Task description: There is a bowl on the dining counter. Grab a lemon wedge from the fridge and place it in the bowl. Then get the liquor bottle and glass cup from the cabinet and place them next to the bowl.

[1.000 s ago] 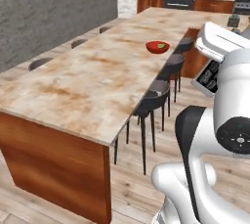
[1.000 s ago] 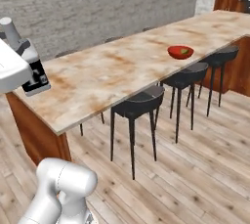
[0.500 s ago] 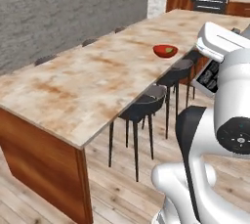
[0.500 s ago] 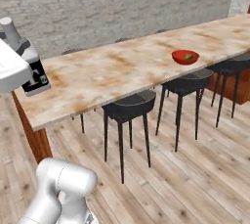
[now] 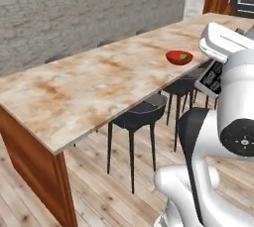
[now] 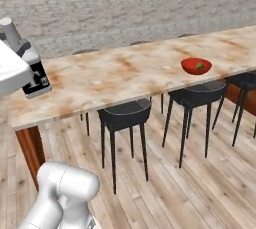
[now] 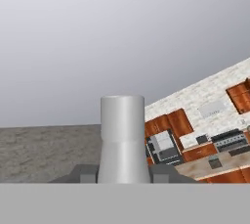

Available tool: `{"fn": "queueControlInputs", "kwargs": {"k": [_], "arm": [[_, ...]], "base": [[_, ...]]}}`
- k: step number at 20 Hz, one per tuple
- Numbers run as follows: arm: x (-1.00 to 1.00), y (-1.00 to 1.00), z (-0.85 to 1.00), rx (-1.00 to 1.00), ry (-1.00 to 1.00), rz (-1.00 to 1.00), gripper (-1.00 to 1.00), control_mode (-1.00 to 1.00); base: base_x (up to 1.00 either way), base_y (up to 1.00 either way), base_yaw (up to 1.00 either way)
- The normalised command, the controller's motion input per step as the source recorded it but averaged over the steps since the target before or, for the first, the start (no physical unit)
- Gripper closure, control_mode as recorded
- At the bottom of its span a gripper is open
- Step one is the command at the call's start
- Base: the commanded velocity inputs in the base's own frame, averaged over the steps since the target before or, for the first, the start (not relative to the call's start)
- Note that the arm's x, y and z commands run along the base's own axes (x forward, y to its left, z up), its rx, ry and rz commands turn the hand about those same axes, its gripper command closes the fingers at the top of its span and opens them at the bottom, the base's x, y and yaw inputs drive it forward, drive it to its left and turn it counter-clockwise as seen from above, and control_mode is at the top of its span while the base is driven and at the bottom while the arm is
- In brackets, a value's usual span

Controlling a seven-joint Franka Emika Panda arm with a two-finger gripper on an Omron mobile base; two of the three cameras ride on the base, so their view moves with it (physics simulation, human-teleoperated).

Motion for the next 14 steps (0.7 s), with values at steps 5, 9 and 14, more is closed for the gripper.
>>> {"fn": "queueControlInputs", "kwargs": {"k": [5,9,14], "arm": [[0.0,0.0,0.0,0.0,0.0,0.0,1.0,1.0],[0.0,0.0,0.0,0.0,0.0,0.0,1.0,1.0],[0.0,0.0,0.0,0.0,0.0,0.0,1.0,1.0]], "base": [[0.18,-0.83,0.36],[0.2,-0.83,0.36],[0.21,-0.86,0.35]]}}
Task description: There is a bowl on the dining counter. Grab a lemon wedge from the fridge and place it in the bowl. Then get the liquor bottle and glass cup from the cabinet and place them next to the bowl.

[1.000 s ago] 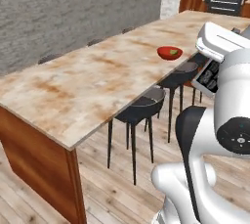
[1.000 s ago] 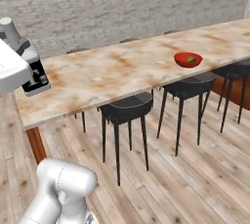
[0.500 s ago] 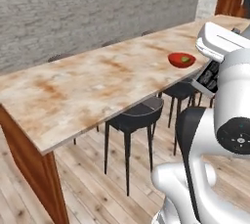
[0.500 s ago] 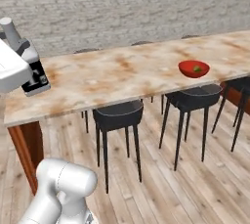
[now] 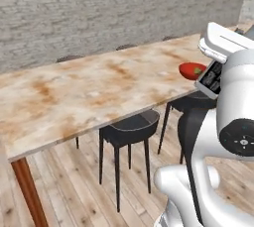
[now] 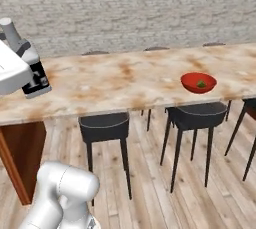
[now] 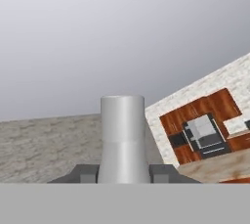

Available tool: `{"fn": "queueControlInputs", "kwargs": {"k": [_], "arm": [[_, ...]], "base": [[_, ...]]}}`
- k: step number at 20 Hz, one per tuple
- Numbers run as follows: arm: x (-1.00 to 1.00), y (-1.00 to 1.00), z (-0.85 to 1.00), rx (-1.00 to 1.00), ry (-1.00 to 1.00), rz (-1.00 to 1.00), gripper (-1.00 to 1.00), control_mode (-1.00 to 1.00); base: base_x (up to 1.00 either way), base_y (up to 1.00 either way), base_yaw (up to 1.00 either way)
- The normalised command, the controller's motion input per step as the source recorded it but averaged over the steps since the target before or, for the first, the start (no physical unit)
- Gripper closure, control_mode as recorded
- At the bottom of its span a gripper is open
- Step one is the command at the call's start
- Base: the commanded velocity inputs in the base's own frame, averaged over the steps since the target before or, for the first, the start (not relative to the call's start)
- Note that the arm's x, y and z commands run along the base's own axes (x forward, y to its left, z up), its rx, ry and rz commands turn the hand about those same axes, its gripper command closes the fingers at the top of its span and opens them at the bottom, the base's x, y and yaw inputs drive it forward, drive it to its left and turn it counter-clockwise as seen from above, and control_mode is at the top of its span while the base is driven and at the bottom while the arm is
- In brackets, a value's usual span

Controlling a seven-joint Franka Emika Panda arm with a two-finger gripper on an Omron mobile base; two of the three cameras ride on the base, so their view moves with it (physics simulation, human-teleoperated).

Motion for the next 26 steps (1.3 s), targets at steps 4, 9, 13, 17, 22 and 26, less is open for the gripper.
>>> {"fn": "queueControlInputs", "kwargs": {"k": [4,9,13,17,22,26], "arm": [[0.0,0.0,0.0,0.0,0.0,0.0,1.0,1.0],[0.0,0.0,0.0,0.0,0.0,0.0,1.0,1.0],[0.0,0.0,0.0,0.0,0.0,0.0,1.0,1.0],[0.0,0.0,0.0,0.0,0.0,0.0,1.0,1.0],[0.0,0.0,0.0,0.0,0.0,0.0,1.0,1.0],[0.0,0.0,0.0,0.0,0.0,0.0,1.0,1.0]], "base": [[0.22,-0.88,0.34],[0.23,-0.89,0.33],[0.23,-0.89,0.33],[0.28,-0.89,0.32],[0.45,-0.89,0.3],[0.49,-0.9,0.29]]}}
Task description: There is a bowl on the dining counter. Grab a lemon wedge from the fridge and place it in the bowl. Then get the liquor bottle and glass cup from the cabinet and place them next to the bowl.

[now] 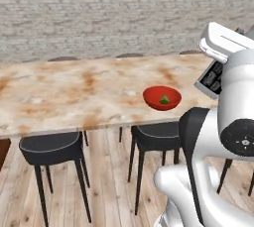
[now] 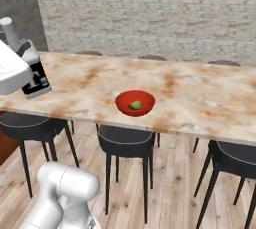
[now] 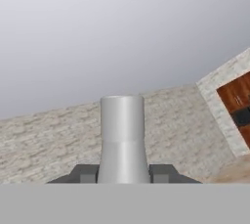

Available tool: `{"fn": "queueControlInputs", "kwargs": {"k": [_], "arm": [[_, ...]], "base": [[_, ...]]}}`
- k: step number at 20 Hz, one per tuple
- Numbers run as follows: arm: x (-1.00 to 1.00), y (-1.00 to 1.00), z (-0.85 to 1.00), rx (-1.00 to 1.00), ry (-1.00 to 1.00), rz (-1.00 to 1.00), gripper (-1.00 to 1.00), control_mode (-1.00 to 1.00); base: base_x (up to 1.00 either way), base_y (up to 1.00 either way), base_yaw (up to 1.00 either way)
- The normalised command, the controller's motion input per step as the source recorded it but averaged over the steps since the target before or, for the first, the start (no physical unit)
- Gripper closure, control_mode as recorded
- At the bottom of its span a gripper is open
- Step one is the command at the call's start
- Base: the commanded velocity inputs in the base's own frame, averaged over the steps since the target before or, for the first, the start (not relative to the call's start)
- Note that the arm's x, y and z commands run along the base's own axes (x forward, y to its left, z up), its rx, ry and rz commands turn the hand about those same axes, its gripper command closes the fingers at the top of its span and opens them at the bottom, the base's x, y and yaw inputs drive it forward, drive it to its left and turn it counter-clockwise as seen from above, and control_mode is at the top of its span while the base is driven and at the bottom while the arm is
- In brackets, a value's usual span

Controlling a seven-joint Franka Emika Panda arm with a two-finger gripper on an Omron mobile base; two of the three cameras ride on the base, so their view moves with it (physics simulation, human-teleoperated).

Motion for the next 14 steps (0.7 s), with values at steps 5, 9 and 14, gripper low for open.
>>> {"fn": "queueControlInputs", "kwargs": {"k": [5,9,14], "arm": [[0.0,0.0,0.0,0.0,0.0,0.0,1.0,1.0],[0.0,0.0,0.0,0.0,0.0,0.0,1.0,1.0],[0.0,0.0,0.0,0.0,0.0,0.0,1.0,1.0]], "base": [[0.73,-0.85,0.26],[1.0,-0.65,0.21],[0.92,-0.49,0.15]]}}
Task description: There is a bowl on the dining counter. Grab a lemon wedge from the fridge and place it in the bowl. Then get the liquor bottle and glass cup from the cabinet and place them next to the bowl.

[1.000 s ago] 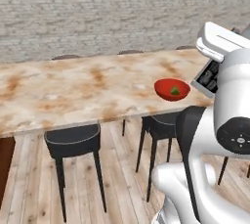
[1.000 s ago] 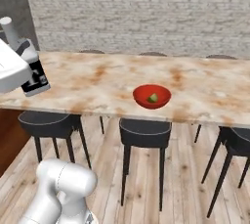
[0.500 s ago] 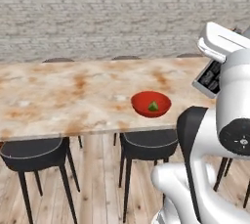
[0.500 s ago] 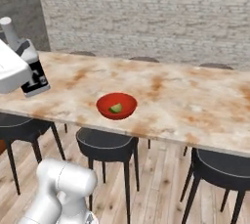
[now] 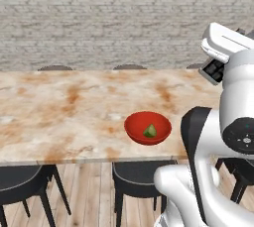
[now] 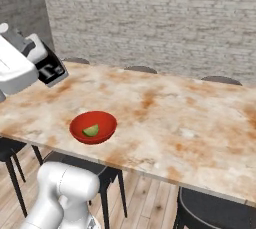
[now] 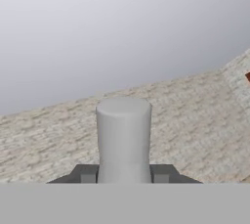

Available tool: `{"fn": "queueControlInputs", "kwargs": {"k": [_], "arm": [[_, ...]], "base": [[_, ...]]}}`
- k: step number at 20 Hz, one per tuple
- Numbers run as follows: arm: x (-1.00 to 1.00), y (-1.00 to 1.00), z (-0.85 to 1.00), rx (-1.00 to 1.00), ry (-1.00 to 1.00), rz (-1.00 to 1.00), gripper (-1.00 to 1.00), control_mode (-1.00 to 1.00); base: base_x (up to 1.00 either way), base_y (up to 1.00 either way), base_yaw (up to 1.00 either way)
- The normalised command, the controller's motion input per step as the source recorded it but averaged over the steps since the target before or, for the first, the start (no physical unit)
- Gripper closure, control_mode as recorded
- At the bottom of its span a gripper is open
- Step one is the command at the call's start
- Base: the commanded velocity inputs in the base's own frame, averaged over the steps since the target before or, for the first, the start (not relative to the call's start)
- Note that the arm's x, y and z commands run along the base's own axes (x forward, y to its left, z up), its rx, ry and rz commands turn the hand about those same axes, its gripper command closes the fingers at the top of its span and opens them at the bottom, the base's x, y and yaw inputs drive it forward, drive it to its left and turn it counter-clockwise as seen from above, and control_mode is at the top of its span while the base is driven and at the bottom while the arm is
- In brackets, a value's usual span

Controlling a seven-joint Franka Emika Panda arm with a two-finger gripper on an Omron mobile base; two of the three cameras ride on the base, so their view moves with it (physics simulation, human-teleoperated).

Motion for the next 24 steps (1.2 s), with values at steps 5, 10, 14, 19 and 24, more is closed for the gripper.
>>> {"fn": "queueControlInputs", "kwargs": {"k": [5,10,14,19,24], "arm": [[0.11,-0.1,-0.13,0.0,0.02,0.03,1.0,-1.0],[0.04,-0.75,-0.35,0.05,0.01,0.4,1.0,-1.0],[0.02,-0.56,-0.37,0.01,0.15,0.49,1.0,-1.0],[0.19,-0.34,-0.38,0.0,0.17,0.52,1.0,-1.0],[0.34,-0.36,-0.43,0.0,0.17,0.63,1.0,-1.0]], "base": [[0.08,0.01,0.0],[0.0,0.0,0.0],[0.0,0.0,0.0],[0.0,0.0,0.0],[0.0,0.0,0.0]]}}
